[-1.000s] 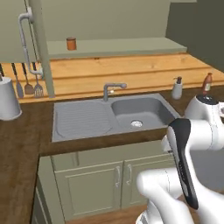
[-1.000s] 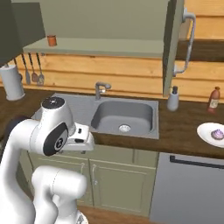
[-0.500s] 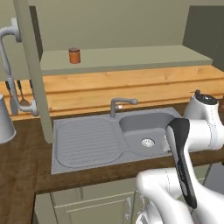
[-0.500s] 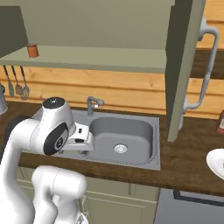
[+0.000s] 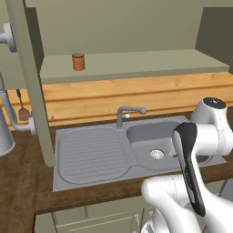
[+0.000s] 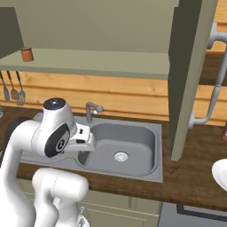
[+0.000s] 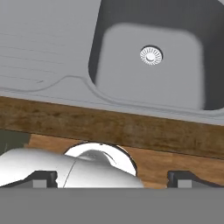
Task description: From the different types of pastries on the counter, select a croissant and place it on the cutting board. Then retrieve a jar of jam from the cabinet and place it alongside the croissant on the cutting board.
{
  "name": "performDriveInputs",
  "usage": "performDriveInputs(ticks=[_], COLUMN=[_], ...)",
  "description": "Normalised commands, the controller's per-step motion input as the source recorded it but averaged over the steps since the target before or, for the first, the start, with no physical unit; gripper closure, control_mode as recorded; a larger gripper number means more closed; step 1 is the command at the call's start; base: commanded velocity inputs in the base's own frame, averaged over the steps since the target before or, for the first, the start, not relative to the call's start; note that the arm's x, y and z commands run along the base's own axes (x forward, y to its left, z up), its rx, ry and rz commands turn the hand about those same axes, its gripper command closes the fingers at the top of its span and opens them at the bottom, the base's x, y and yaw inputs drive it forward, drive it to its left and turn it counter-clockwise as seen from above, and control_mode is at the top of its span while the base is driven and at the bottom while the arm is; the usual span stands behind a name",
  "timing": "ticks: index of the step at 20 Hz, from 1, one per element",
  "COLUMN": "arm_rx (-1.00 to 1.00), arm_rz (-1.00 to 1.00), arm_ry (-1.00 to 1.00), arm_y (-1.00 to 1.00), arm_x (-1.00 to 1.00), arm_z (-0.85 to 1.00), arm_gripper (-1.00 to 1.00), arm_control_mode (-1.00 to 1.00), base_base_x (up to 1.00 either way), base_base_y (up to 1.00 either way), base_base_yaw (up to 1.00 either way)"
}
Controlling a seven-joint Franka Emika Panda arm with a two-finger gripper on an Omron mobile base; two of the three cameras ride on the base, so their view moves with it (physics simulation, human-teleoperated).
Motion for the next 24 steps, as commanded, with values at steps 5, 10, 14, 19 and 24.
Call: performDriveInputs(ticks=[5, 10, 14, 19, 24], arm_rx=[0.01, 0.00, 0.03, 0.11, 0.10], arm_rz=[0.15, 0.17, 0.12, 0.10, 0.00], arm_ry=[-0.34, -0.38, -0.28, -0.36, -0.15], arm_y=[0.44, 0.48, 0.56, 0.35, 0.26], arm_x=[0.17, 0.19, 0.26, 0.37, 0.30], arm_z=[0.50, 0.77, 0.56, 0.52, 1.00], arm_gripper=[-1.00, -1.00, -1.00, -1.00, -1.00], arm_control_mode=[-1.00, -1.00, -1.00, -1.00, -1.00], base_base_x=[0.00, 0.00, 0.00, 0.00, 0.00], base_base_y=[0.00, 0.00, 0.00, 0.00, 0.00], base_base_yaw=[0.00, 0.00, 0.00, 0.00, 0.00])
